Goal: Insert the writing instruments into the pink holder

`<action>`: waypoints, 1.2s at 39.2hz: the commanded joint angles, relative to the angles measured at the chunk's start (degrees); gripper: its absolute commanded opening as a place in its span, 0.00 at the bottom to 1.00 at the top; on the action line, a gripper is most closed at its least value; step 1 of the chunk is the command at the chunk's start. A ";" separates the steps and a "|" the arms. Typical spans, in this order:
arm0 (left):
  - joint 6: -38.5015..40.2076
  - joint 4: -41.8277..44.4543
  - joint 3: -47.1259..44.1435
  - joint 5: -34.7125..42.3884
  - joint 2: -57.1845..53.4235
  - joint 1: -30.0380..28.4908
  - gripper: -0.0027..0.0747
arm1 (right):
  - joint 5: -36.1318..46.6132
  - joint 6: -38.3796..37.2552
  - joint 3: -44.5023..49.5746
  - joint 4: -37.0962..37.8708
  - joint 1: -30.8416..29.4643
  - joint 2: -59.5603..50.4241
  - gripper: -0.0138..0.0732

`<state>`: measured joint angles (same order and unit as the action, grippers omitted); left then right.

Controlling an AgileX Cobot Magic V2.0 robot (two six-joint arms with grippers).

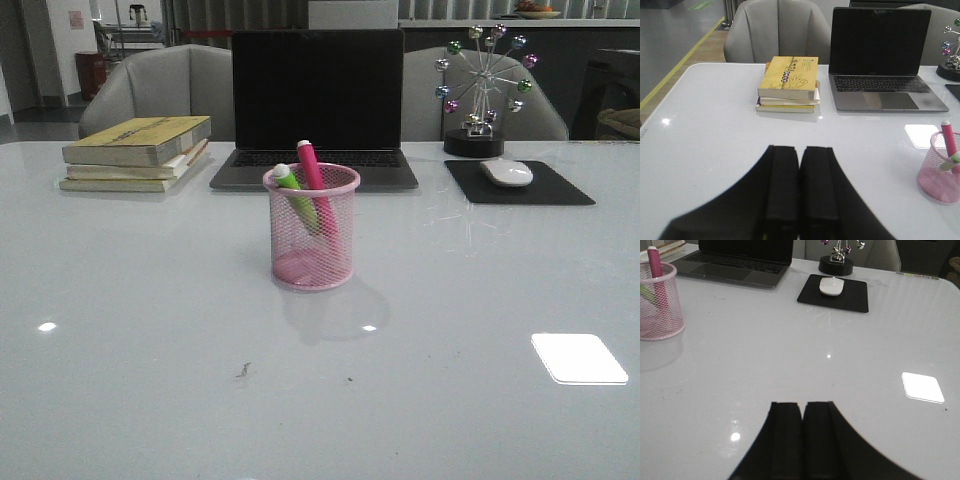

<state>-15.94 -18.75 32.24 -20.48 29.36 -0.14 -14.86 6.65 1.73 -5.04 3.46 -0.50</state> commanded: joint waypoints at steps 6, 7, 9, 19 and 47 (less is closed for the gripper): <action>0.33 -1.06 1.67 4.55 0.01 -0.03 0.15 | 4.52 0.49 0.06 0.29 0.06 -1.15 0.19; 0.33 -1.06 1.67 4.55 0.01 -0.03 0.15 | 4.52 0.49 0.06 0.29 0.06 -1.15 0.19; 0.33 -1.06 1.67 4.55 0.01 -0.03 0.15 | 4.52 0.49 0.06 0.29 0.06 -1.15 0.19; 4.21 1.45 1.34 4.75 -0.25 -0.03 0.15 | 4.52 0.49 0.06 0.29 0.06 -1.15 0.19; 13.93 14.96 -21.56 18.59 -22.98 -0.03 0.15 | 4.52 0.49 0.06 0.29 0.06 -1.15 0.19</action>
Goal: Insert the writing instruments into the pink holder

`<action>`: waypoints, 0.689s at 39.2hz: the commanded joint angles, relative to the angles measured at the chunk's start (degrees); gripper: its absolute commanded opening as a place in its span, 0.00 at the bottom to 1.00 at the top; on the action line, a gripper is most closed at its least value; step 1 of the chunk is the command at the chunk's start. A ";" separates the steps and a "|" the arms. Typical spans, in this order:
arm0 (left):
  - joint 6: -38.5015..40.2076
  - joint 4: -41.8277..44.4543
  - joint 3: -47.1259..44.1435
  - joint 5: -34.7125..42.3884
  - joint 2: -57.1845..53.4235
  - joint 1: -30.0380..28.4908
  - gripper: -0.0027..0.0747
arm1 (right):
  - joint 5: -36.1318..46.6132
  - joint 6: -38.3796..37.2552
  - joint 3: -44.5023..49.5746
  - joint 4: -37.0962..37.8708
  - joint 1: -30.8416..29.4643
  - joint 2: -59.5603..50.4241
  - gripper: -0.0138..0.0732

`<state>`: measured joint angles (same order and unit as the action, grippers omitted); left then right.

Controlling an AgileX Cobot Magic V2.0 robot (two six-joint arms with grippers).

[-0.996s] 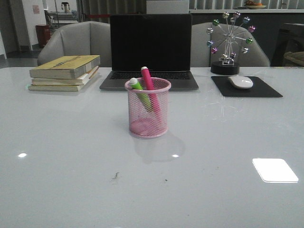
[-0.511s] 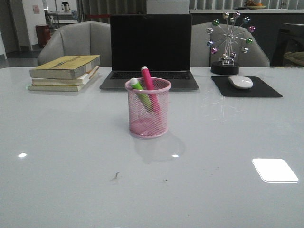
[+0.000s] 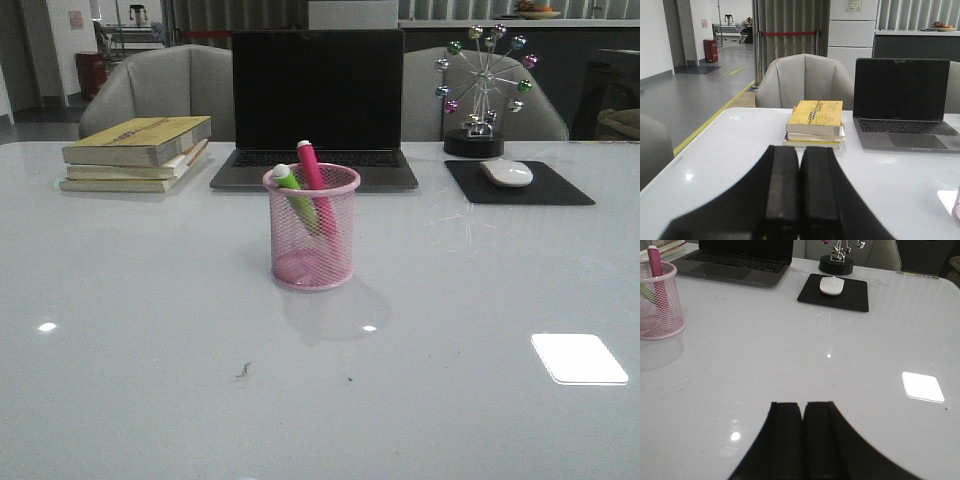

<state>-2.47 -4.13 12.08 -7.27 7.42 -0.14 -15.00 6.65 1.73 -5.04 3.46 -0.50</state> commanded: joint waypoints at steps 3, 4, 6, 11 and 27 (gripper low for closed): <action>0.47 0.34 -4.03 5.52 -2.23 -0.03 0.15 | 4.66 0.49 0.06 0.29 0.06 -1.15 0.19; 0.47 0.34 -4.98 5.65 -2.53 -0.03 0.15 | 4.66 0.49 0.06 0.29 0.06 -1.15 0.19; 0.47 0.34 -6.21 5.65 -3.25 -0.03 0.15 | 4.66 0.49 0.06 0.29 0.06 -1.15 0.19; 0.47 0.34 -9.11 6.28 -4.68 -0.03 0.15 | 4.66 0.49 0.06 0.29 0.06 -1.15 0.19; 0.47 0.48 -12.62 9.27 -9.21 -0.03 0.15 | 4.66 0.49 0.06 0.29 0.06 -1.15 0.19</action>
